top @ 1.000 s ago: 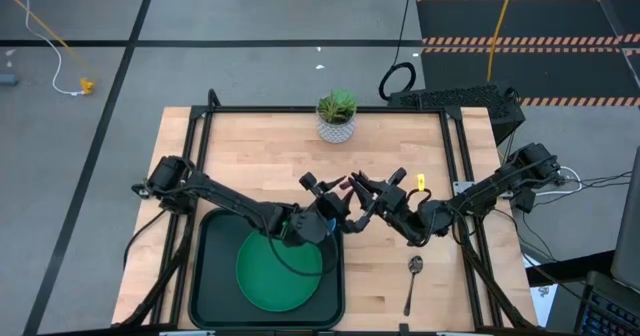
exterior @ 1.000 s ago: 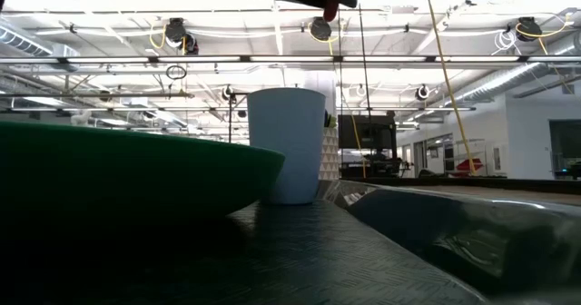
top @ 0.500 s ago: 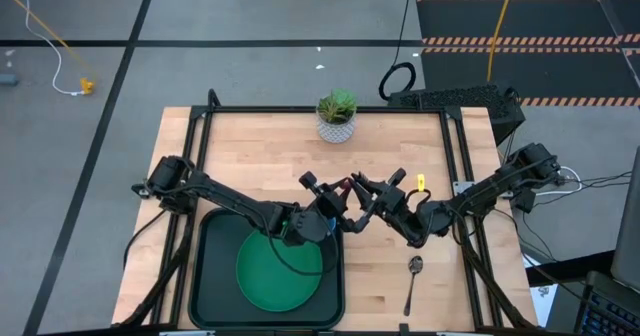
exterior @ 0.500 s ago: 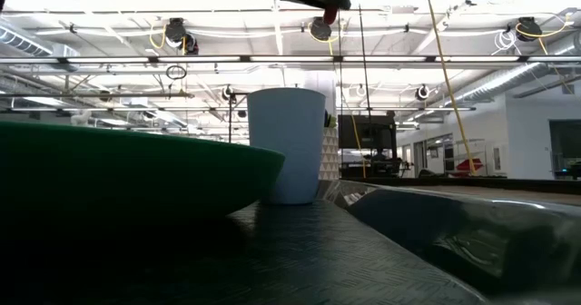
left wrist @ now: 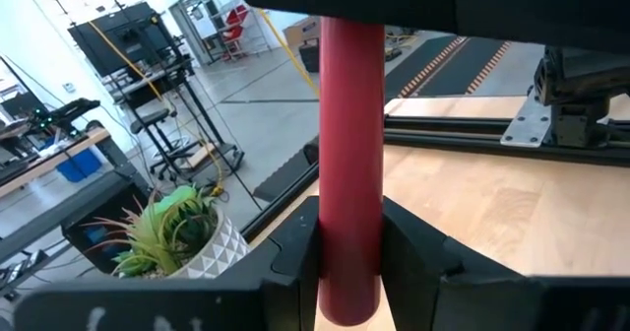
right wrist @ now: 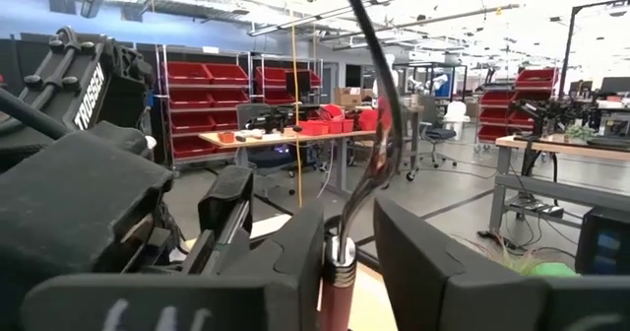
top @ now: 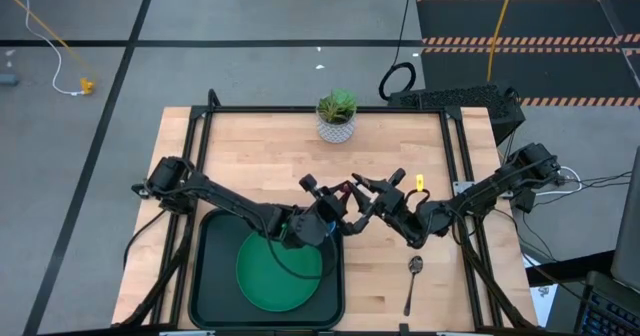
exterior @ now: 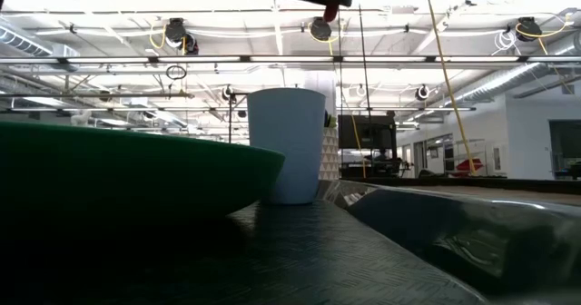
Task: Pick and place plate/cup/fork/spoon on tray
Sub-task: Put the red fork on the black tray to the left of the green plate
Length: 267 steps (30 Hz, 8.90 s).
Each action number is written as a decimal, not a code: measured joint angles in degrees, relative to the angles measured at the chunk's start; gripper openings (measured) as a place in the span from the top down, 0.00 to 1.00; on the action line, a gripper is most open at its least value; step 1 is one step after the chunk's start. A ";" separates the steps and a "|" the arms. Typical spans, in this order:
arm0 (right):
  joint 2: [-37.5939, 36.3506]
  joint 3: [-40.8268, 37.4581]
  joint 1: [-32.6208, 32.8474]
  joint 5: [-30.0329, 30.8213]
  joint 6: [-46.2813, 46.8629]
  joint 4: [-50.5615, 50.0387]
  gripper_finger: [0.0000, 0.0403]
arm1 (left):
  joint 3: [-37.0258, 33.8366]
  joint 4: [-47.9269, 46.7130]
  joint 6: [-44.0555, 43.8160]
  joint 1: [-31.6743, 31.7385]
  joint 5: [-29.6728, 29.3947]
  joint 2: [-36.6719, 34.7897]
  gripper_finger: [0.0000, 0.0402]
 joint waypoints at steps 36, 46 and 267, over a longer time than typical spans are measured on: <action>-10.27 0.00 13.00 0.04 -25.23 -0.01 0.38 | 0.00 -39.32 -40.87 -8.46 3.82 -6.74 0.78; -11.51 0.00 18.47 4.07 -35.58 -1.66 0.39 | 0.04 -53.11 -66.06 -16.14 14.54 -9.16 0.78; -11.40 -0.02 21.17 13.36 -42.29 -5.07 0.39 | -30.12 -74.49 -119.92 -20.88 56.96 -12.92 0.95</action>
